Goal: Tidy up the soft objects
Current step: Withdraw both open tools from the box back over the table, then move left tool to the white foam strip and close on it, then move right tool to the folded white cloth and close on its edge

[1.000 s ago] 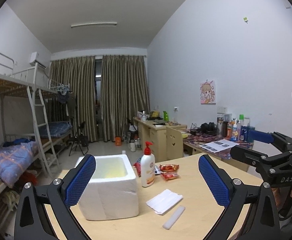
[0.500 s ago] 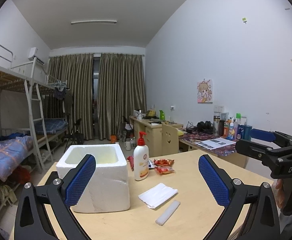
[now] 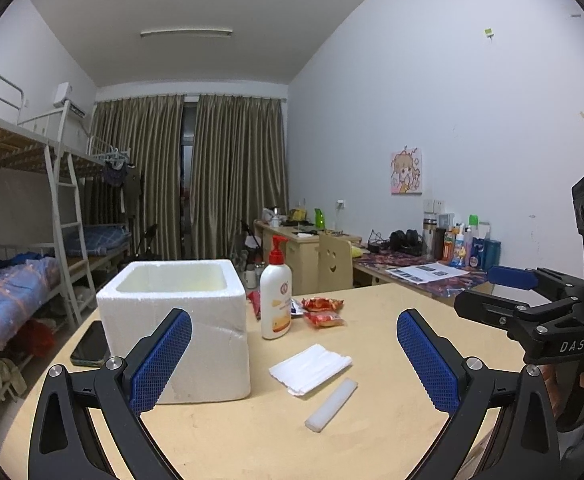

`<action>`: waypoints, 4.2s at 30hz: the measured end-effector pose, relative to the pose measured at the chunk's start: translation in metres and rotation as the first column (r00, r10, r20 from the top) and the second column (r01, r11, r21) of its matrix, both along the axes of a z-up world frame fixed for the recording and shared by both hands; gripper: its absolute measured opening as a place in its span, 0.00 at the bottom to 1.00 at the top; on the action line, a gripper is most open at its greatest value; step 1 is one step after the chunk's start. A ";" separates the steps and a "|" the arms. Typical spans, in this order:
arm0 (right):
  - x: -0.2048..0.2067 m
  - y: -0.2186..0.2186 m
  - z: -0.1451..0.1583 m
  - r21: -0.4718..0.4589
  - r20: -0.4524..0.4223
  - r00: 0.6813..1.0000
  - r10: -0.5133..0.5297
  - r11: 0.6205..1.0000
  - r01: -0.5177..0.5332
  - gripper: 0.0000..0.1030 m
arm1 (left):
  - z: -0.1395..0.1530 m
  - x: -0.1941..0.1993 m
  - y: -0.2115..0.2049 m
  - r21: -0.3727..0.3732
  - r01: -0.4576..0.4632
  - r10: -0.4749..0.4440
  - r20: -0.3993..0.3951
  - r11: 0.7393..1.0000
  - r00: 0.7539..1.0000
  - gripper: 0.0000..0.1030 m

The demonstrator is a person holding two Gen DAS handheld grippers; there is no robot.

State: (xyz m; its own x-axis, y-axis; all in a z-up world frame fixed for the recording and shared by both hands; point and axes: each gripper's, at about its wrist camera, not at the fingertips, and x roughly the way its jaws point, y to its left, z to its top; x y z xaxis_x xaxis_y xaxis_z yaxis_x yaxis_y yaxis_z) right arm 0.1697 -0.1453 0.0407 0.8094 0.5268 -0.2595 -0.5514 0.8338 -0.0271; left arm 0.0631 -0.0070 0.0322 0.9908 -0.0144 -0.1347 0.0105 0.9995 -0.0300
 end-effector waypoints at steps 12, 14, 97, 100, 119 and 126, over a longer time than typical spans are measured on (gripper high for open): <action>0.013 0.003 -0.018 -0.029 -0.054 0.999 0.007 1.000 -0.008 1.00 | -0.020 0.018 -0.006 0.000 0.034 -0.034 -0.069 0.999 0.997 1.00; 0.015 0.003 -0.019 -0.035 -0.056 0.998 0.006 0.999 -0.007 1.00 | -0.022 0.022 -0.008 0.007 0.037 -0.036 -0.075 0.999 0.997 1.00; 0.117 -0.002 -0.060 -0.035 -0.275 0.961 0.023 0.999 -0.034 1.00 | -0.130 0.178 -0.015 -0.065 0.215 -0.203 -0.660 0.974 0.723 0.09; 0.119 0.004 -0.061 -0.057 -0.282 0.959 0.020 0.998 -0.037 1.00 | -0.125 0.172 -0.011 -0.093 0.221 -0.230 -0.632 0.971 0.740 0.09; 0.150 0.083 -0.073 -0.199 -0.346 0.935 0.072 0.969 -0.149 1.00 | -0.117 0.122 0.042 -0.072 0.068 -0.096 -0.538 0.995 0.838 0.09; 0.165 0.111 -0.086 -0.251 -0.390 0.919 0.062 0.953 -0.171 1.00 | -0.120 0.115 0.055 -0.101 0.041 -0.088 -0.515 0.994 0.853 0.09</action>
State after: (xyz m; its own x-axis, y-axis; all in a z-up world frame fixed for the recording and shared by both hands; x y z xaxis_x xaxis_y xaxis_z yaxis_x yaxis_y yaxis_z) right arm 0.3343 -0.0344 -0.0449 0.5609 0.4752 -0.6779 -0.6590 0.7519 -0.0182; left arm 0.1780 0.0485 -0.0874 0.7740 -0.1101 -0.6235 0.0344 0.9906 -0.1322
